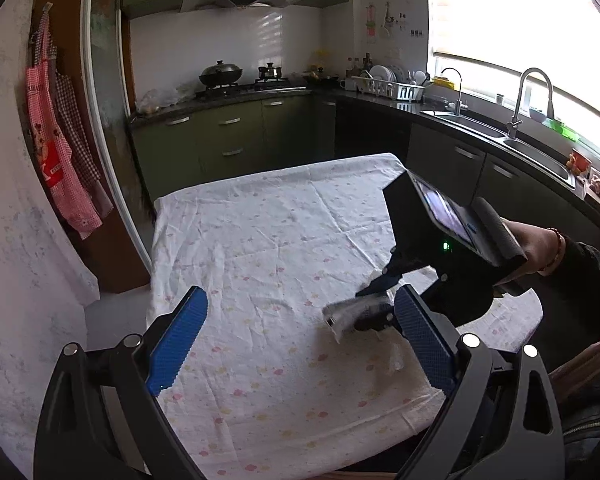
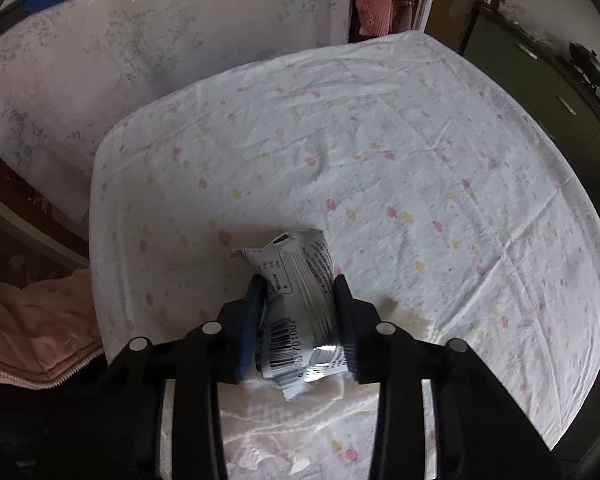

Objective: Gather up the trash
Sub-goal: 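Carry the wrapper with the right gripper and drop it into the bin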

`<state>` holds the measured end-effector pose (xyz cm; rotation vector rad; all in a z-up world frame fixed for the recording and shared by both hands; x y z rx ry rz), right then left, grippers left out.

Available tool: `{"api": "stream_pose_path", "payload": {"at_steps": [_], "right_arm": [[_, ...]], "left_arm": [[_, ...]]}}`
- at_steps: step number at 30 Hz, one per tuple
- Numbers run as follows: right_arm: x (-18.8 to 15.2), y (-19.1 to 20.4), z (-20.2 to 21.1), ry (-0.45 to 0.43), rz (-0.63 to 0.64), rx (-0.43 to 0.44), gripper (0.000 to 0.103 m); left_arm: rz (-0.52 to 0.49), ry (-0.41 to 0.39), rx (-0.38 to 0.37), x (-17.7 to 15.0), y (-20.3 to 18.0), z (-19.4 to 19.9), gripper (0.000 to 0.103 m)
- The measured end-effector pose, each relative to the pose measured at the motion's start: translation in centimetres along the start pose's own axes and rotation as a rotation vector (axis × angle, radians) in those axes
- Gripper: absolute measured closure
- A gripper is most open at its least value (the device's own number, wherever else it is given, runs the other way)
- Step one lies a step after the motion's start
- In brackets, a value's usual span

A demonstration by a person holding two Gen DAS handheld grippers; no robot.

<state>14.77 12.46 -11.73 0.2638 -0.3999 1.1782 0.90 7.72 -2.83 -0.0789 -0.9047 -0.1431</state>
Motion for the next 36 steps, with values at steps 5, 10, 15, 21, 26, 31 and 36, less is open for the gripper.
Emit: {"api": "stream_pose_path", "payload": {"at_steps": [5, 10, 15, 21, 26, 31, 36], "right_arm": [[0.7, -0.5, 1.4, -0.048, -0.045, 0.012, 0.073], [0.7, -2.1, 4.4, -0.128, -0.143, 0.039, 0.073], [-0.2, -4.3, 7.6, -0.192, -0.242, 0.014, 0.073], [-4.3, -7.0, 11.9, -0.261, -0.376, -0.092, 0.073], [-11.4, -10.3, 14.4, -0.266, -0.566, -0.232, 0.073], [-20.8, -14.1, 16.2, -0.204, -0.795, -0.389, 0.072], [-29.3, -17.6, 17.1, -0.105, -0.993, -0.502, 0.072]], "left_arm": [[-0.007, 0.001, 0.0, 0.0, -0.3, -0.1, 0.01], [-0.011, 0.003, -0.004, 0.0, -0.4, -0.4, 0.01], [-0.02, 0.015, -0.026, -0.1, -1.1, -1.1, 0.01], [-0.041, 0.024, -0.062, 0.2, -2.3, -2.0, 0.01], [-0.053, 0.036, -0.118, 0.2, -3.9, -3.2, 0.01], [-0.069, 0.058, -0.147, 0.0, -5.5, -5.0, 0.01], [-0.073, 0.084, -0.182, -0.2, -7.0, -6.7, 0.01]]}}
Point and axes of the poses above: each gripper's, at about its wrist camera, not at the fingertips, and z roughly against the way its jaws point, y to its left, x to its top, the point moved 2 cm from there along -z, roughly the way its jaws point, and after that the axes turned 4 degrees about -x, right-handed, at the moved point
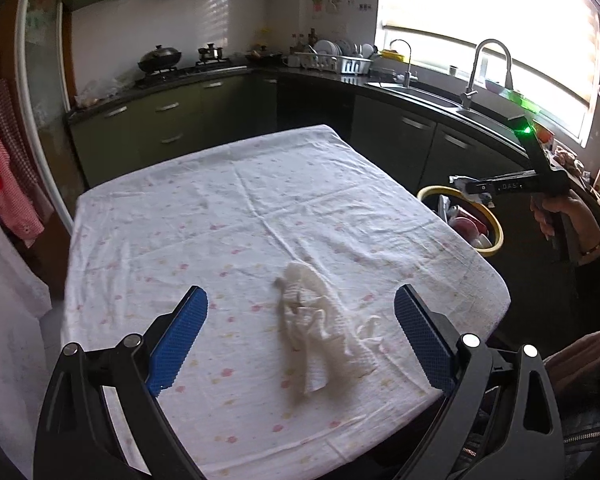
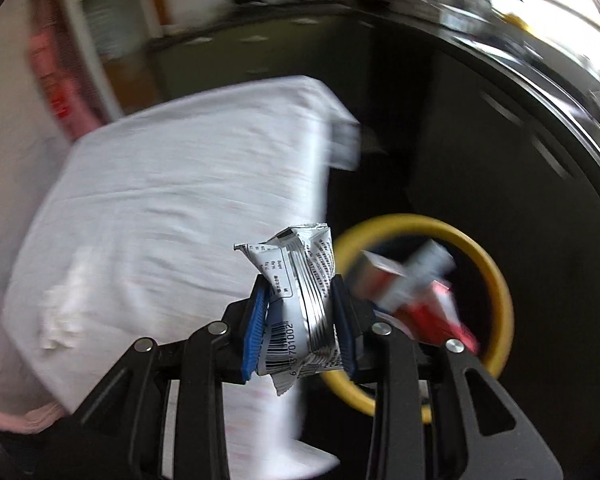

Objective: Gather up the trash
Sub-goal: 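Carry the wrapper with the right gripper and drop it into the bin, then grasp the white paper tissue with the left gripper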

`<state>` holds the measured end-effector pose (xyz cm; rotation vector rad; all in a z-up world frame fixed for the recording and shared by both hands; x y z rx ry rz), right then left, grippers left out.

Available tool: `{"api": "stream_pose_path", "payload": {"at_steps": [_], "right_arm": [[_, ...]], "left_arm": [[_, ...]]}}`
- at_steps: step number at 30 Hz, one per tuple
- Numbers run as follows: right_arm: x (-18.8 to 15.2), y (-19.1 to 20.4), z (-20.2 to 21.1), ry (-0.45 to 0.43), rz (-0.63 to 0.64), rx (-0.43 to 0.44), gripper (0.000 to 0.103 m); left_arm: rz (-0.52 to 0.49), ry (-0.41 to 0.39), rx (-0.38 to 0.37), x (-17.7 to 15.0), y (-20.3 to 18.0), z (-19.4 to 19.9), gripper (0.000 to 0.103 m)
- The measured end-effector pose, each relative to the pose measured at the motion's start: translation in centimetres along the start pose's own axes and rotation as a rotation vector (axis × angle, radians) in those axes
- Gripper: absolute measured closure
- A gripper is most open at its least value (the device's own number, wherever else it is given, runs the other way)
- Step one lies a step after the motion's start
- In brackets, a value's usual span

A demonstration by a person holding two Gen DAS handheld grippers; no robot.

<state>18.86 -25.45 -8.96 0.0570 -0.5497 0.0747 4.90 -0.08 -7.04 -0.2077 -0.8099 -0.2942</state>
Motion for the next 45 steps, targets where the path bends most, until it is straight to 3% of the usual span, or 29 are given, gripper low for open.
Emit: {"api": "stream_pose_path", "payload": {"at_steps": [7, 8, 10, 14, 20, 27, 39, 45], "right_arm": [[-1.1, -5.8, -3.8, 0.073, -0.121, -0.097, 0.072], [-1.3, -6.1, -4.1, 0.077, -0.124, -0.097, 0.066], [-1.3, -7.0, -4.6, 0.067, -0.156, -0.113, 0.055], [-2.0, -7.4, -2.7, -0.002, -0.21, -0.141, 0.055], [-3.3, -4.2, 1.2, -0.117, -0.212, -0.108, 0.05], [-5.5, 1.2, 4.6, -0.197, -0.172, 0.004, 0.042], [-5.4, 5.3, 5.2, -0.206, -0.092, 0.097, 0.042], [-5.7, 5.6, 4.5, -0.189, -0.095, 0.114, 0.042]], "left_arm": [[-0.023, 0.014, 0.002, 0.0, -1.2, -0.9, 0.01], [-0.022, 0.014, 0.001, 0.1, -1.3, -0.9, 0.01], [-0.023, 0.015, 0.002, 0.1, -1.4, -1.0, 0.01], [-0.032, 0.019, 0.021, 0.0, -1.3, -1.2, 0.01], [-0.031, 0.046, 0.014, -0.4, -1.5, -2.1, 0.008], [-0.034, 0.092, 0.018, -0.9, -2.8, -4.3, 0.005], [-0.011, 0.247, 0.105, -2.2, -2.6, -12.7, 0.005], [0.004, 0.258, 0.132, -2.7, -2.3, -14.0, 0.01]]}}
Point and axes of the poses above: each gripper's, at about its wrist camera, not at the fingertips, and z roughly against the way its jaws point, y to its left, x to its top, the point moved 2 cm from there along -z, roughly the way its jaws point, and after that the axes turned 4 degrees about -x, right-handed, at the moved point
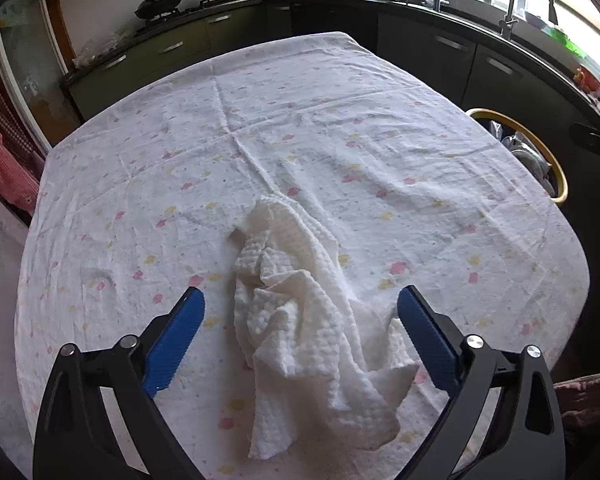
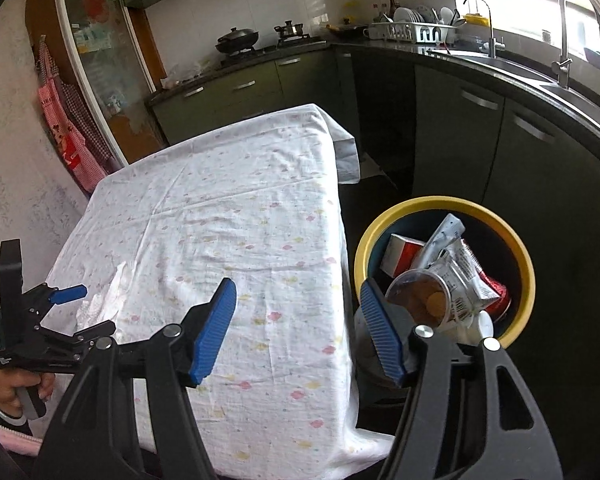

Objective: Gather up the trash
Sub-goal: 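Grasp the white paper tissue with the left gripper, then carry the tissue with the left gripper and drop it into the bin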

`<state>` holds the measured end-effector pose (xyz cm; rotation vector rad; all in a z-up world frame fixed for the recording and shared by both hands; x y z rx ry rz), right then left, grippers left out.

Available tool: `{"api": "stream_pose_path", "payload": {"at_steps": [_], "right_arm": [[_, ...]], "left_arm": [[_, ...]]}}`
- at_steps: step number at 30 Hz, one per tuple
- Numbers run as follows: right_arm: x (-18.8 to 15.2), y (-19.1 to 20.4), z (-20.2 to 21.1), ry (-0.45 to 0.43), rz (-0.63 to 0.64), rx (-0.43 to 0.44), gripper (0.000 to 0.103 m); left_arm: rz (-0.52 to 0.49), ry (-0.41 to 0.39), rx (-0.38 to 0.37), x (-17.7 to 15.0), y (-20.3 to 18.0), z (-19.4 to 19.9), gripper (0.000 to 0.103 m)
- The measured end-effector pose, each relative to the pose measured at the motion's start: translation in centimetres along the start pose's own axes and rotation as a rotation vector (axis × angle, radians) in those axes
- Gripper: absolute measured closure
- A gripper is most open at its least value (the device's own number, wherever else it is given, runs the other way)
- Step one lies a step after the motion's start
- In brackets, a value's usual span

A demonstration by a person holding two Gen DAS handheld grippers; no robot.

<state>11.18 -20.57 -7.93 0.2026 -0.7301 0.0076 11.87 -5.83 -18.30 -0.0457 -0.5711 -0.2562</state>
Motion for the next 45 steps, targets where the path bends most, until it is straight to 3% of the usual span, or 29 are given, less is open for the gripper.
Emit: {"api": "stream_pose_path", "payload": {"at_steps": [4, 14, 22, 26, 35, 45], "right_arm": [[0.0, 0.2, 0.0, 0.0, 0.0, 0.009, 0.042], [0.1, 0.2, 0.4, -0.006, -0.003, 0.013, 0.042], [0.2, 0.0, 0.6, -0.013, -0.01, 0.016, 0.042], [0.2, -0.1, 0.7, -0.016, -0.011, 0.015, 0.042], [0.4, -0.8, 2.1, -0.046, -0.025, -0.005, 0.042], [-0.3, -5.2, 4.8, -0.094, -0.103, -0.103, 0.042]], "left_arm": [[0.022, 0.019, -0.011, -0.2, 0.2, -0.7, 0.022], [0.04, 0.006, -0.046, -0.5, 0.0, -0.4, 0.036], [0.061, -0.009, -0.055, -0.6, 0.7, 0.2, 0.076], [0.068, -0.024, -0.056, -0.6, 1.0, 0.7, 0.085], [-0.01, -0.108, -0.047, 1.4, -0.2, 4.8, 0.088], [-0.199, -0.223, -0.175, 7.6, -6.9, 9.6, 0.088]]}}
Point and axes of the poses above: each gripper's, at about its wrist camera, not at the fingertips, and z roughly against the way its jaws point, y to its left, x to its top, the point moved 2 cm from there along -z, roughly the way its jaws point, and after that the axes turned 4 degrees about -x, right-handed, at the moved point
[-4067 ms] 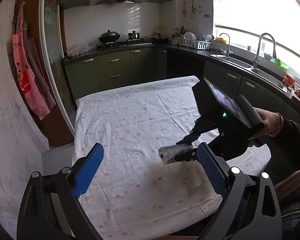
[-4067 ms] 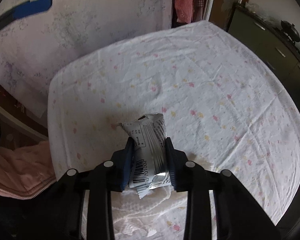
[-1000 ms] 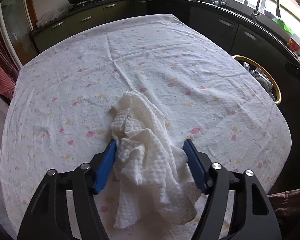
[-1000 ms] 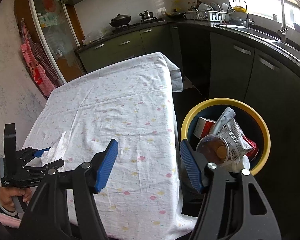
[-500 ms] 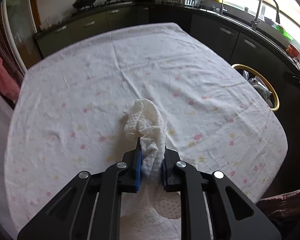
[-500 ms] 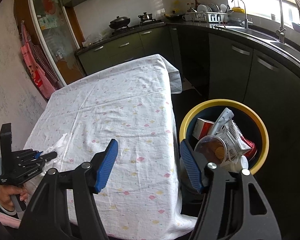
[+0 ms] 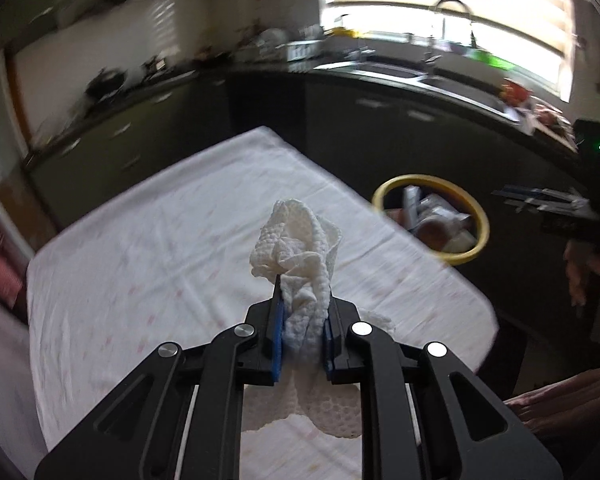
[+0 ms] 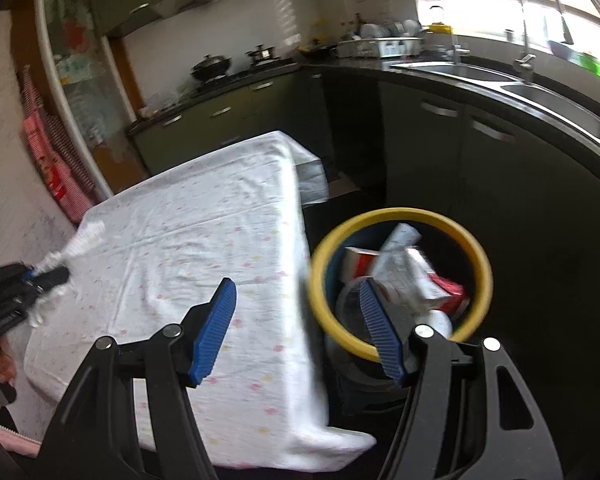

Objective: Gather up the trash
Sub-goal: 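Carry the tissue with the left gripper and drop it into the bin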

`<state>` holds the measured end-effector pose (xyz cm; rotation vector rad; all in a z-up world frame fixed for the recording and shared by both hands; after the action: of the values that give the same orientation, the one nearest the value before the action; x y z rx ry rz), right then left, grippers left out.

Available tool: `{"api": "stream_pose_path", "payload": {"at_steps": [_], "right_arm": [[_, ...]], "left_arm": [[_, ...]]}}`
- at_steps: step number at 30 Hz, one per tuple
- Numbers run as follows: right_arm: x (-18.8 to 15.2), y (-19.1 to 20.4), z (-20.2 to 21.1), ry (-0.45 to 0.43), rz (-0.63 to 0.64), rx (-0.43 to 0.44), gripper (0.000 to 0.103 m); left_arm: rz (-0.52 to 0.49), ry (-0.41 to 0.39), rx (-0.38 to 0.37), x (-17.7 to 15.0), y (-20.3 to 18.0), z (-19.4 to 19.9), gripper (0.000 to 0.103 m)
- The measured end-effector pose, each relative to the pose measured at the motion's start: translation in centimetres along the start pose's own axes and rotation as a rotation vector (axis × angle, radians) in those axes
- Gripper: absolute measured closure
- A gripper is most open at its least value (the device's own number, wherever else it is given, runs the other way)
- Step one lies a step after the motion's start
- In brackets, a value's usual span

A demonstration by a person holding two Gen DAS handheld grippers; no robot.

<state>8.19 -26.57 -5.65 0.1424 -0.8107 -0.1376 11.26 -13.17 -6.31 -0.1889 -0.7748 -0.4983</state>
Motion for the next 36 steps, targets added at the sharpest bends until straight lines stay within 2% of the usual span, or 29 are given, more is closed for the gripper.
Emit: {"api": "stream_pose_path", "payload": {"at_steps": [7, 12, 20, 26, 27, 29, 30, 32, 34, 36], "right_arm": [[-0.8, -6.2, 2.2, -0.032, -0.11, -0.126, 0.042], [-1.5, -8.8, 2.3, -0.037, -0.165, -0.148, 0.041], [-2.4, -11.0, 0.8, -0.001, -0.207, -0.149, 0.041], [-2.9, -11.9, -0.3, 0.026, -0.235, -0.157, 0.041], [-2.9, -12.0, -0.4, 0.029, -0.236, -0.156, 0.041], [-3.0, -12.0, -0.6, 0.035, -0.236, -0.155, 0.041], [-3.0, -12.0, -0.8, 0.038, -0.236, -0.154, 0.041], [-3.0, -11.9, -0.9, 0.04, -0.235, -0.154, 0.041], [-3.0, -11.8, -0.9, 0.04, -0.233, -0.153, 0.041], [-2.9, -11.6, -0.7, 0.038, -0.229, -0.156, 0.041]], "left_arm": [[-0.14, -0.017, -0.149, 6.5, -5.9, -3.0, 0.088], [-0.192, 0.057, -0.265, 10.4, -9.3, -8.7, 0.087], [-0.272, 0.177, -0.293, 14.0, -14.1, -21.3, 0.088], [-0.364, 0.264, -0.278, 13.9, -17.8, -28.2, 0.085], [-0.374, 0.271, -0.271, 13.9, -18.4, -29.0, 0.082], [-0.381, 0.279, -0.255, 14.1, -18.9, -30.2, 0.053], [-0.378, 0.268, -0.252, 14.3, -19.0, -30.5, 0.032], [-0.376, 0.243, -0.253, 14.6, -18.9, -30.5, 0.028], [-0.348, 0.233, -0.282, 14.8, -18.6, -29.7, 0.02], [-0.328, 0.215, -0.298, 14.7, -18.1, -28.2, 0.019]]}}
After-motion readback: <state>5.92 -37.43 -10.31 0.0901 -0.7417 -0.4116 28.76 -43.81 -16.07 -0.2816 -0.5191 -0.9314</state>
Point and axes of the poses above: each gripper's, at about its wrist camera, not at the fingertips, and z roughly against the way its jaws point, y to its left, x to its top, the point moved 2 cm from there along -z, roughly the way its jaws point, and after that the axes turned 4 degrees about -x, right-handed, at the moved point
